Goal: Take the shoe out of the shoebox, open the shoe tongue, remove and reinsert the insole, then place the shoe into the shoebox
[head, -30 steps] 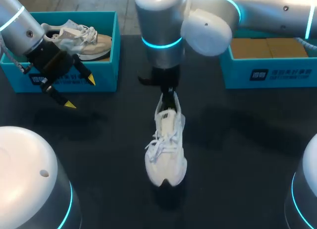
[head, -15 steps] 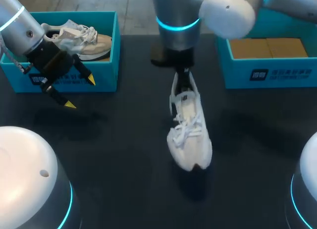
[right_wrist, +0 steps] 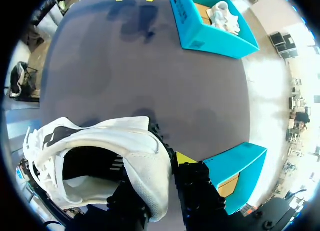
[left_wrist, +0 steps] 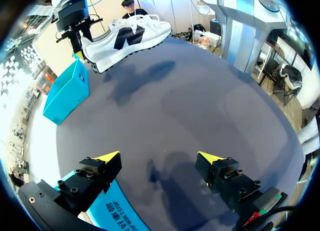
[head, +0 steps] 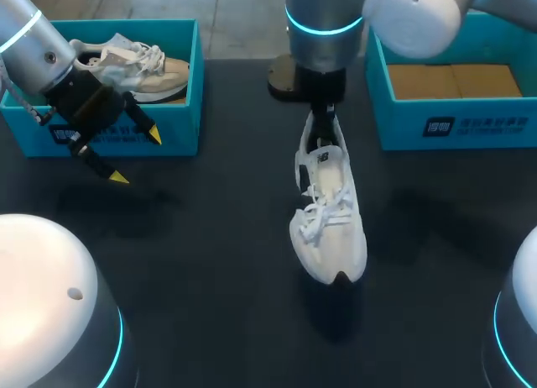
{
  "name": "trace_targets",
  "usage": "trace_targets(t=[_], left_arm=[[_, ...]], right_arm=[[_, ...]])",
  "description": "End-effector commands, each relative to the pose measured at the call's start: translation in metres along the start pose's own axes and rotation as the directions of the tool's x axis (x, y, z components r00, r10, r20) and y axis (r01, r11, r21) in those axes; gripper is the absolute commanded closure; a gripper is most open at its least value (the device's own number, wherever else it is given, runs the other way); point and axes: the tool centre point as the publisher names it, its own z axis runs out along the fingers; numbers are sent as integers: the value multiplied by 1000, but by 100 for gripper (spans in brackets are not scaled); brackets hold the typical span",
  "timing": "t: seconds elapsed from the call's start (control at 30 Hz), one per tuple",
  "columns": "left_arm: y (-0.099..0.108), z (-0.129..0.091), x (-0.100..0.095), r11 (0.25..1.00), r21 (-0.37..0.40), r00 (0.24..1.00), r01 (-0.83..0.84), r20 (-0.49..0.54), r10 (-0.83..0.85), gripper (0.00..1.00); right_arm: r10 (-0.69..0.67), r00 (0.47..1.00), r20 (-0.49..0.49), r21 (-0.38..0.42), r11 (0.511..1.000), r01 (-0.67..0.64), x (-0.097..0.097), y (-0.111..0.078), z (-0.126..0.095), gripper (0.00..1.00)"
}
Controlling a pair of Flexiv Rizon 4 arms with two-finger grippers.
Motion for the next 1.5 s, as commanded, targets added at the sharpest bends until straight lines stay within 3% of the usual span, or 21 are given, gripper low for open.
trace_targets(t=[0.03, 0.5, 1.17, 1.5], left_arm=[[0, 0, 1, 1000, -3, 1000, 0, -1, 0, 0], [0, 0, 1, 1000, -3, 1000, 0, -1, 0, 0], [0, 0, 1, 1000, -3, 1000, 0, -1, 0, 0], [0, 0, 1, 1000, -3, 1000, 0, -1, 0, 0]], right_arm=[[-1, 1000, 0, -3, 1000, 1, 0, -1, -1, 100], [-146, 988, -43, 54, 987, 148, -25, -47, -20, 100], [-208, 978, 22, 64, 976, 207, -120, -118, -20, 100], [-208, 978, 22, 64, 976, 207, -120, -118, -20, 100]])
